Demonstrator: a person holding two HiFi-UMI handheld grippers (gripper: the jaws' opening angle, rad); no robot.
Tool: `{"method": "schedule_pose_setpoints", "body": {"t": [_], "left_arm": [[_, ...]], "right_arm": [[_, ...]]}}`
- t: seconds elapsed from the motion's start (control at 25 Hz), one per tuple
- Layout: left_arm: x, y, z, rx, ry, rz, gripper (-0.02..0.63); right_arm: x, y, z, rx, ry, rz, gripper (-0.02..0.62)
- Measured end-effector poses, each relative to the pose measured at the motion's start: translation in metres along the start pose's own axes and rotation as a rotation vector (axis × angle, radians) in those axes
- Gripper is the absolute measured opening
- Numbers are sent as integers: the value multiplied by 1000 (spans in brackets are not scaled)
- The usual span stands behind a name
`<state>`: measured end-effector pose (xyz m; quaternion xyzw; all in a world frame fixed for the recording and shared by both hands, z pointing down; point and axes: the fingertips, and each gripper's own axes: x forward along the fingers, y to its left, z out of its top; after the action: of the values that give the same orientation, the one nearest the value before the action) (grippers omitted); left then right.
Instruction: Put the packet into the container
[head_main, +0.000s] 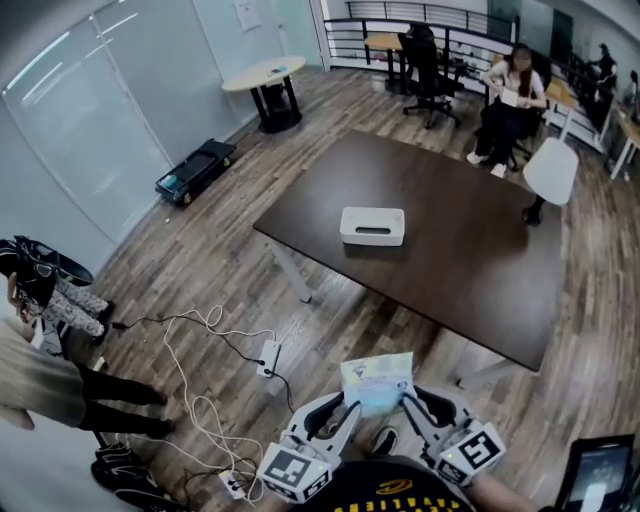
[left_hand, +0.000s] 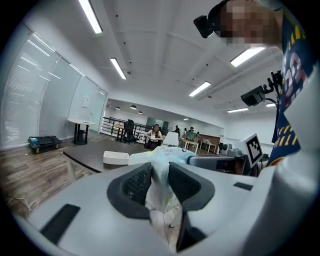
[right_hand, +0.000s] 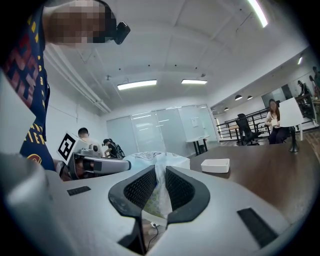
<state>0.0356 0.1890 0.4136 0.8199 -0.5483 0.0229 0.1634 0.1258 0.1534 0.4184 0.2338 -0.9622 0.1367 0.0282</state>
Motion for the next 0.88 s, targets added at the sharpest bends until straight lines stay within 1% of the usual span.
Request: {"method": "schedule_pose_setpoints", "body": {"t": [0.24, 0.4, 0.56, 0.72, 0.88], "left_arm": [[33, 16, 1, 1, 14, -25, 112], [58, 37, 9, 9, 16, -49, 110], [86, 66, 24, 28, 1, -85, 109], [110, 104, 34, 34, 32, -119, 108], [129, 145, 55, 47, 28, -153, 107]], "right_arm": [[18, -31, 0, 15, 34, -15, 64], [39, -53, 4, 6, 49, -40, 64], [69, -76, 14, -1, 56, -78, 64], [109, -96, 27, -19, 64, -109, 64], [150, -110, 40, -30, 65, -141, 64]]}}
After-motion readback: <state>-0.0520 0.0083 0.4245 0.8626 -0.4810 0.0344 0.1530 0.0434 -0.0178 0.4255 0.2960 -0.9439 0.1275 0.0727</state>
